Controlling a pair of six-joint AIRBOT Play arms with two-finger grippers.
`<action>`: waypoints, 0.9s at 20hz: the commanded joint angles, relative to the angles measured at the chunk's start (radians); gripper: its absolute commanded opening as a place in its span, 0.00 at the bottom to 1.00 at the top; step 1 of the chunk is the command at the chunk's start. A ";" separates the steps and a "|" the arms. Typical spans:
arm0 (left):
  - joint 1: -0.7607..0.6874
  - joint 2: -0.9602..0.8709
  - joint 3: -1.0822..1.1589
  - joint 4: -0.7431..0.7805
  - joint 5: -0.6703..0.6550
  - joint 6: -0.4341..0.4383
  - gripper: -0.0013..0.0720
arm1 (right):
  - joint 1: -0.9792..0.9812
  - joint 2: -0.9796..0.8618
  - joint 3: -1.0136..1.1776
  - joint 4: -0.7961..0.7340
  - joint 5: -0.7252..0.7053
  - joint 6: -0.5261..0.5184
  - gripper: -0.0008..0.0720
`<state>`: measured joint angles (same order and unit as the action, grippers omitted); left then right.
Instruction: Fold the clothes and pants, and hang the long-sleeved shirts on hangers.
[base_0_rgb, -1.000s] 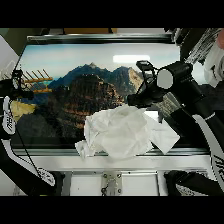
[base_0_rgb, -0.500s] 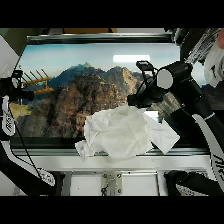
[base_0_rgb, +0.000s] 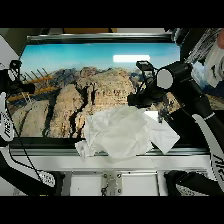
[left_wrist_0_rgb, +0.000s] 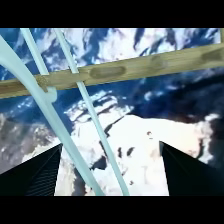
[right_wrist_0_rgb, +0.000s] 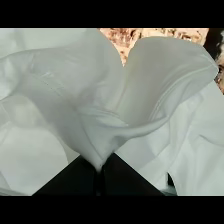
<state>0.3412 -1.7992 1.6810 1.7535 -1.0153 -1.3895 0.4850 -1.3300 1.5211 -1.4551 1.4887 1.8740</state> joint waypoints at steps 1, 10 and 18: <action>-0.005 0.015 0.000 0.000 -0.034 -0.015 0.92 | 0.001 0.000 0.000 0.000 0.000 0.000 0.03; 0.071 0.016 -0.096 -0.001 0.065 -0.175 0.92 | 0.001 0.000 0.000 0.000 0.000 0.000 0.03; 0.080 -0.010 -0.242 -0.002 0.329 -0.246 0.92 | 0.001 0.000 0.000 0.000 0.000 0.000 0.03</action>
<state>0.4202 -1.7935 1.4639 1.7527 -0.7631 -1.6138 0.4850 -1.3300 1.5211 -1.4551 1.4891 1.8740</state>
